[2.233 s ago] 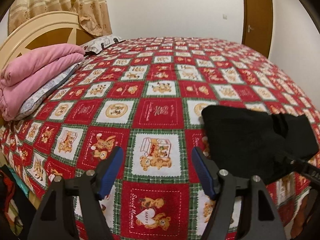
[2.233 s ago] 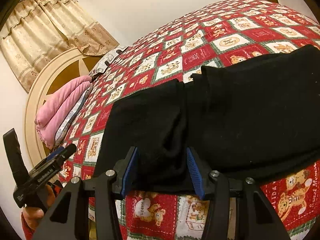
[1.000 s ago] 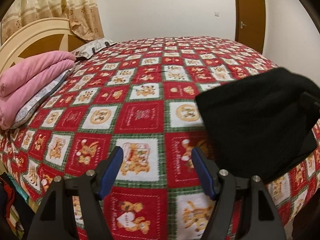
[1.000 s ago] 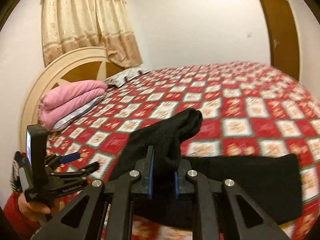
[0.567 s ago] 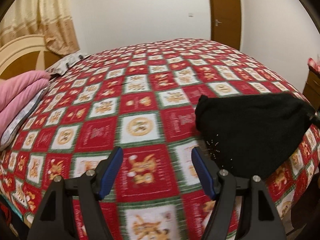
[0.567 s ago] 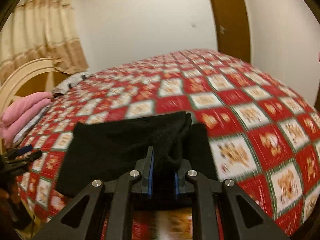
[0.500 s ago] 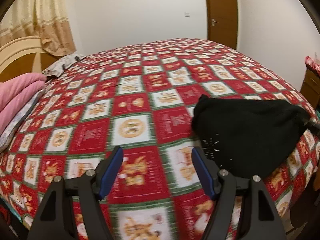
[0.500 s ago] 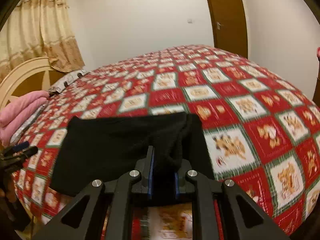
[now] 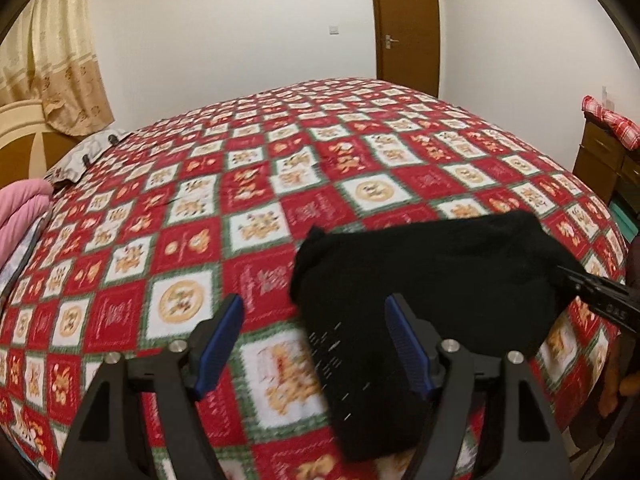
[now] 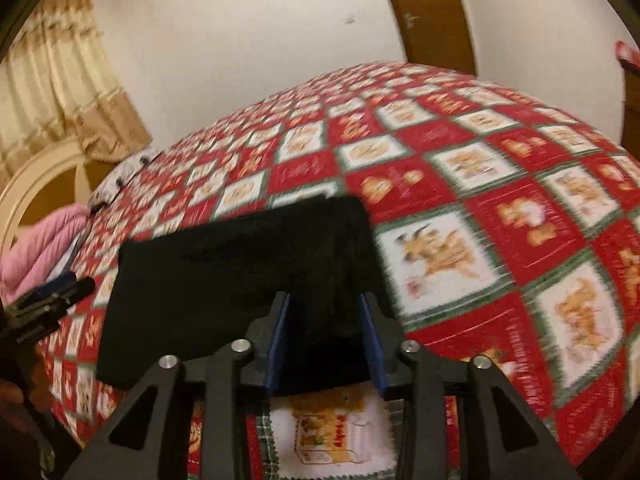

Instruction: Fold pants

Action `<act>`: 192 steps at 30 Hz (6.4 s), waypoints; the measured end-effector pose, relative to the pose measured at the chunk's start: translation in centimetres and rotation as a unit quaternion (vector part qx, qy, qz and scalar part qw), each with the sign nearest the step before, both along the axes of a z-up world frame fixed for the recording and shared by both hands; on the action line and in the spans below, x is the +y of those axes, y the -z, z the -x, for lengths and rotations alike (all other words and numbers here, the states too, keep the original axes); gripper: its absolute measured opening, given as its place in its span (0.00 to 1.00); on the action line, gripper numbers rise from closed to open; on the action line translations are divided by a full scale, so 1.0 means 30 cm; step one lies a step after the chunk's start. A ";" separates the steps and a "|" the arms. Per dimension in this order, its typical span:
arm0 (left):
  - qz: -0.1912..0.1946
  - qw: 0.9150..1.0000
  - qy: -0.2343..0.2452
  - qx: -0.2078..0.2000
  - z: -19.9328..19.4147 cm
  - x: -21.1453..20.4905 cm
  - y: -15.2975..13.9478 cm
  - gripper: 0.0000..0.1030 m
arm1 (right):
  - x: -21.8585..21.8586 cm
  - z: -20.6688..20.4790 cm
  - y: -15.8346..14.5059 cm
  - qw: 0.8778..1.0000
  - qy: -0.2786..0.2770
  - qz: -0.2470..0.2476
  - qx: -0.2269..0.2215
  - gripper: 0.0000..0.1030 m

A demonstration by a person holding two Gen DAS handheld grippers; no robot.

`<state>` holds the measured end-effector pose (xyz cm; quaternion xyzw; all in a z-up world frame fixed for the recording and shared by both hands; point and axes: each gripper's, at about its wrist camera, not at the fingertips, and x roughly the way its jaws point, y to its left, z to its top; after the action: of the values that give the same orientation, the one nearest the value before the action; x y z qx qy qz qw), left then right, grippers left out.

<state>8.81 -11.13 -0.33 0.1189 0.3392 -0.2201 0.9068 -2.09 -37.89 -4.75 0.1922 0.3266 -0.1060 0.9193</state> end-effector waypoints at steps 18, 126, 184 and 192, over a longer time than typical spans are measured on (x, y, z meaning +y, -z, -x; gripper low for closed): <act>-0.018 0.998 -0.029 0.061 -0.156 -0.189 0.128 0.85 | -0.007 -0.326 0.049 1.000 0.010 0.012 0.026 0.36; -0.038 0.997 -0.055 0.042 0.101 0.058 0.119 1.00 | 0.167 0.171 -0.061 0.997 0.066 0.028 -0.040 0.66; -0.051 0.993 -0.092 0.048 -0.041 0.119 0.173 1.00 | 0.118 0.017 0.021 0.997 0.077 0.010 -0.012 0.65; -0.057 0.994 -0.083 0.036 0.000 0.097 0.157 1.00 | 0.163 0.061 -0.013 0.996 0.084 0.009 -0.028 0.65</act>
<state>8.80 -8.22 -5.03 0.1343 0.3923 -0.1282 0.9009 -3.91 -33.00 -4.35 0.2137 0.2826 -0.1801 0.9176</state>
